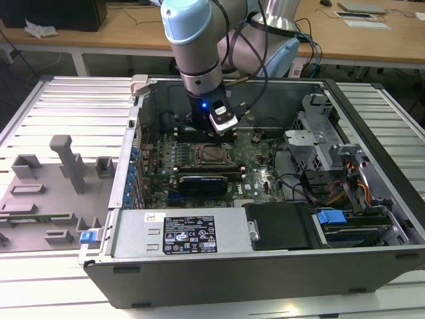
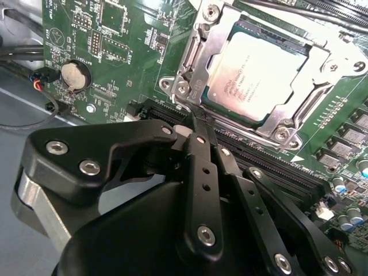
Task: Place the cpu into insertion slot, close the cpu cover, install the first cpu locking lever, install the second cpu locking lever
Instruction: 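Install the first cpu locking lever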
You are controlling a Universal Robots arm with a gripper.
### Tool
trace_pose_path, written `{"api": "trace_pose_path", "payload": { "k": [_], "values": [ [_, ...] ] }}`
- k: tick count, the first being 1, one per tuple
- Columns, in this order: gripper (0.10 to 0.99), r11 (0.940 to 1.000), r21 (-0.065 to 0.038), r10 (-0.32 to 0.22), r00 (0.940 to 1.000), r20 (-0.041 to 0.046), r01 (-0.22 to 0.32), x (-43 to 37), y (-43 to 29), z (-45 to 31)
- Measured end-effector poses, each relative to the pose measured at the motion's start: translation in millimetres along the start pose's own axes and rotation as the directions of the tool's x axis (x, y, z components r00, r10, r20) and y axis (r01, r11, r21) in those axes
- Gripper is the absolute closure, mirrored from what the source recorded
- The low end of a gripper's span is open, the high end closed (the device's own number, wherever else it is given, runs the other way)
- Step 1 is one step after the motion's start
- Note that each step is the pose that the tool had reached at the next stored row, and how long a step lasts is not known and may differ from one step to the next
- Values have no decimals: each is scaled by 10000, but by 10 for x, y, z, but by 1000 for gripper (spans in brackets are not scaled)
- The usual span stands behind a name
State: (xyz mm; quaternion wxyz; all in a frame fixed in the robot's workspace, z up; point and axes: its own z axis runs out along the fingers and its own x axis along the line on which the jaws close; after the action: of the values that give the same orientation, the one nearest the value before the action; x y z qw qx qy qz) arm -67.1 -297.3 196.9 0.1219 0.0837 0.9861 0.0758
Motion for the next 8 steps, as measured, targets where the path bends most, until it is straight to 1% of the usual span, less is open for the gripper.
{"api": "trace_pose_path", "payload": {
  "k": [8],
  "values": [
    [980, 10000, 2, 0, 10000, -1, 0, 0, -7, 2]
  ]
}}
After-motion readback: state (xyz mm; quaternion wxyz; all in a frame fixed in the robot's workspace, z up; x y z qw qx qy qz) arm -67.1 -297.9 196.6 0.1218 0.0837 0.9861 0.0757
